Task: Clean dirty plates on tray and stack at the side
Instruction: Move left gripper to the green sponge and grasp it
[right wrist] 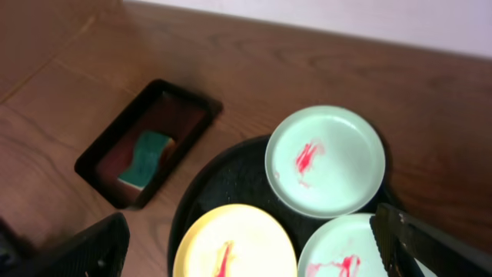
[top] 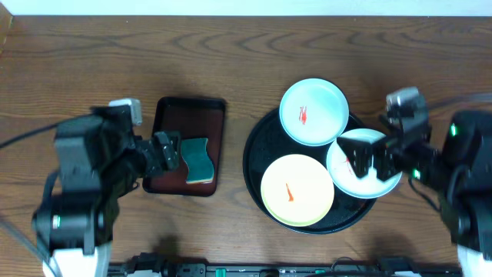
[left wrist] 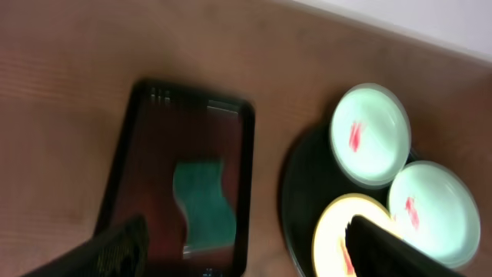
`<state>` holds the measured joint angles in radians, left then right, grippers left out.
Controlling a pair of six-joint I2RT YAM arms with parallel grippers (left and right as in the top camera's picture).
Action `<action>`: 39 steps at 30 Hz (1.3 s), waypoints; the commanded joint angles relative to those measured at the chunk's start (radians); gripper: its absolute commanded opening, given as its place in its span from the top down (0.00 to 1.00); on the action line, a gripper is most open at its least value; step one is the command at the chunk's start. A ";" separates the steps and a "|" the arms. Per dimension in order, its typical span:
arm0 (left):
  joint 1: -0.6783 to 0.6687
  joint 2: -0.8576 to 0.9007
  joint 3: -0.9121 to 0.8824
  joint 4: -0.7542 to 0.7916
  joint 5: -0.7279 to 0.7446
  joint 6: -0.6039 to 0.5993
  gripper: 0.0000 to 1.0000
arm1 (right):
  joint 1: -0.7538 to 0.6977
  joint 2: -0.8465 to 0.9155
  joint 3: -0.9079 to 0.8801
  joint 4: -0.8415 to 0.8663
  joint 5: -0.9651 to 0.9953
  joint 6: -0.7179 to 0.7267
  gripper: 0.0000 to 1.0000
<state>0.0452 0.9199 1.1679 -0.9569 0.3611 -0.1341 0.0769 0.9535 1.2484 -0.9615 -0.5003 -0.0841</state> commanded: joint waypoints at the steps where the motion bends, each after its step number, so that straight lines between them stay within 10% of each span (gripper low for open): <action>1: 0.004 0.108 0.020 -0.086 0.005 0.001 0.17 | -0.006 0.090 0.071 -0.022 -0.014 0.006 0.01; 13: -0.059 0.389 -0.016 -0.240 -0.075 -0.012 0.30 | -0.006 0.202 0.072 -0.063 -0.084 0.117 0.01; 18: -0.155 0.455 -0.077 -0.112 -0.270 -0.128 0.31 | -0.006 0.204 0.072 -0.071 -0.072 0.116 0.01; 32: -0.233 0.746 -0.203 0.222 -0.236 -0.196 0.47 | -0.006 0.204 0.072 -0.085 -0.064 0.117 0.02; 39: -0.249 0.880 -0.203 0.265 -0.302 -0.201 0.81 | -0.006 0.204 0.072 -0.089 -0.064 0.117 0.05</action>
<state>-0.2005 1.7294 0.9787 -0.7029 0.1101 -0.3397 0.0769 1.1564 1.3029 -1.0504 -0.5610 0.0193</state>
